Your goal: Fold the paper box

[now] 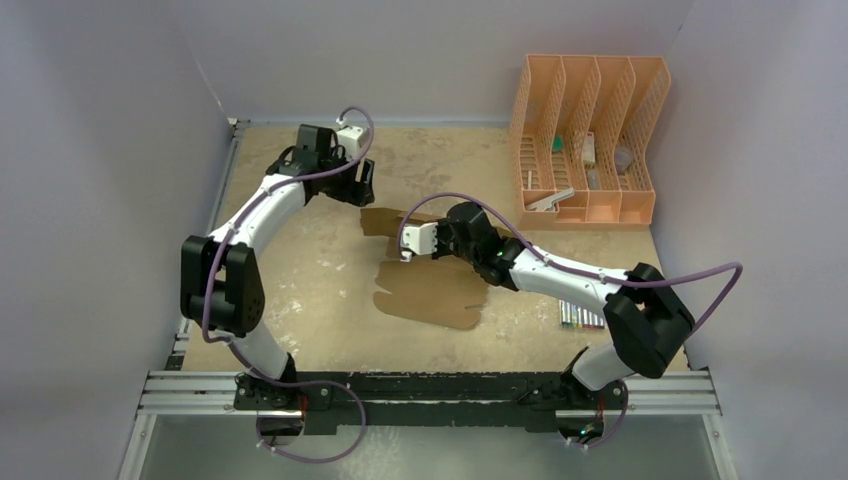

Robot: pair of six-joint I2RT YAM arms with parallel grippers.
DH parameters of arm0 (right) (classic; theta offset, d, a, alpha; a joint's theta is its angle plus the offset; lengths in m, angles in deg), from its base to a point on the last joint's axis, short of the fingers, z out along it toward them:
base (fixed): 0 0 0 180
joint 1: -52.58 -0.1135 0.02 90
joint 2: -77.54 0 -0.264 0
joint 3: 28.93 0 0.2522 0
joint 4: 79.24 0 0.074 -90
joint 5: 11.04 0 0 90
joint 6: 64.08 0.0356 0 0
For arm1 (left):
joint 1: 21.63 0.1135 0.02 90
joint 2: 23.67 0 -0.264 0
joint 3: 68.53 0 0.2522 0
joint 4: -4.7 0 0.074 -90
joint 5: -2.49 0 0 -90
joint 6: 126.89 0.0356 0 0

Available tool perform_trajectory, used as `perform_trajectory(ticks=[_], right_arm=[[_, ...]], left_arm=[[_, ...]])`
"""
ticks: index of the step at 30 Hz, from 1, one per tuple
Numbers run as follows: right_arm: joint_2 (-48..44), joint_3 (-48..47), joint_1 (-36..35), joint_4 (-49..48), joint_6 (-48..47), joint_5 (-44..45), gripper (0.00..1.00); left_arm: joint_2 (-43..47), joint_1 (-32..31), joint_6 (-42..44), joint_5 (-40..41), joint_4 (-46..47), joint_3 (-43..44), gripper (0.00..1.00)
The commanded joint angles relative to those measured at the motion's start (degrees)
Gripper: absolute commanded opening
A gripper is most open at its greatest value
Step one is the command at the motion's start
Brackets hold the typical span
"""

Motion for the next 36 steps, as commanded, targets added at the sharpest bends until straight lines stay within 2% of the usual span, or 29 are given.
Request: perform_trajectory(ticks=[1, 4, 10, 15, 18, 28, 32, 36], right_arm=[[-2.1, -0.5, -0.4, -1.6, -1.8, 1.6, 0.0], [-2.0, -0.7, -0.4, -1.8, -2.0, 1.7, 0.0], [-1.4, -0.9, -0.5, -2.0, -1.9, 1.3, 0.0], [-0.8, -1.2, -0.6, -2.2, -2.3, 1.1, 0.0], [-0.5, -1.3, -0.6, -2.4, -2.3, 0.8, 0.0], [0.9, -1.5, -0.7, -4.3, -2.8, 1.6, 0.0], [1.4, -0.2, -0.9, -7.2, -4.3, 3.2, 0.0], [1.9, 2.1, -1.5, -11.8, -6.0, 4.9, 0.0]], left_arm=[[-2.7, -0.1, 9.0, -2.8, -5.6, 5.7, 0.68], [-4.5, -0.2, 9.8, -5.6, -7.0, 6.3, 0.68], [-6.2, -0.2, 10.1, -6.1, -5.9, 5.5, 0.67], [-9.4, -0.3, 10.1, -8.6, -6.8, 7.9, 0.62], [-11.3, -0.4, 10.3, -10.1, -8.0, 9.0, 0.56], [-8.8, -4.0, 9.2, -8.0, -9.2, 7.1, 0.21], [-4.1, -4.8, 5.7, -6.7, -5.9, 3.5, 0.14], [0.5, -6.3, 0.5, -4.8, -2.3, -0.8, 0.12]])
